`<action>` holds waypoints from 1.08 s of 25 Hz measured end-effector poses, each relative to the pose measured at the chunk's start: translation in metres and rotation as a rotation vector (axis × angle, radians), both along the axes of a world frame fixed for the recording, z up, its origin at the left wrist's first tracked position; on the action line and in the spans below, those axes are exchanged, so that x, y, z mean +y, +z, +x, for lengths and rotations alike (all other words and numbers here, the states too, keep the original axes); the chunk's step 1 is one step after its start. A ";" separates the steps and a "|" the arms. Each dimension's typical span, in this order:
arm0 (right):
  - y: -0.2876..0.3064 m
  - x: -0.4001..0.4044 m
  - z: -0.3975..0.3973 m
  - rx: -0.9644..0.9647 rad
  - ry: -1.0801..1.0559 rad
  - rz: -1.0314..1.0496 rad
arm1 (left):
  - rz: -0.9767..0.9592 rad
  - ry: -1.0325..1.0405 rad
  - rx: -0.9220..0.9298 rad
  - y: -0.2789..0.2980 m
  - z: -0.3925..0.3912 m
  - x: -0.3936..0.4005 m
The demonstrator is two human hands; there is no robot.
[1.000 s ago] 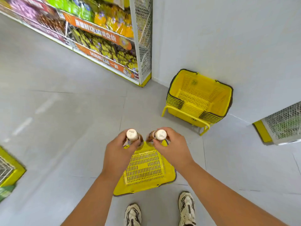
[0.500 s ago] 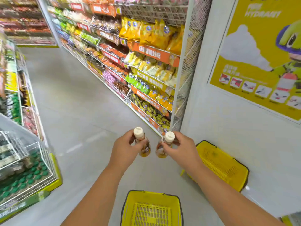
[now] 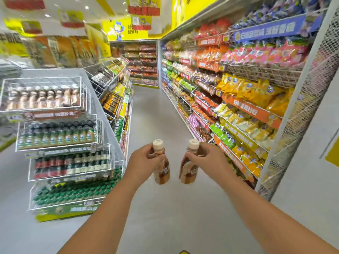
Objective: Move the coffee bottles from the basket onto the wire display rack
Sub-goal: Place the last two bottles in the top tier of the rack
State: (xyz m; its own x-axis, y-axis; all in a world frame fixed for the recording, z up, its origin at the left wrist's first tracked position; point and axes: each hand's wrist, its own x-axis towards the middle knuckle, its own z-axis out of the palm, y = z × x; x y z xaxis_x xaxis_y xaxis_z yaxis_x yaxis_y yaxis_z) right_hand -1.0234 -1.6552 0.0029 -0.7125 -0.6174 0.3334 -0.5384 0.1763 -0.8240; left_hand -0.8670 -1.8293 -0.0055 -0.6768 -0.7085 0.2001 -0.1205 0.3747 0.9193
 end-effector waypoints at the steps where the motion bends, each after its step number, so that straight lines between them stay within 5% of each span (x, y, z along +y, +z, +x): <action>1: 0.008 -0.017 0.007 -0.004 0.040 -0.011 | -0.014 0.018 -0.008 0.008 0.012 -0.013; 18: 0.088 -0.401 0.179 -0.088 0.397 -0.105 | -0.125 0.231 -0.012 0.099 0.229 -0.354; 27: 0.093 -0.621 0.189 -0.071 0.480 -0.046 | -0.089 0.305 -0.030 0.099 0.255 -0.560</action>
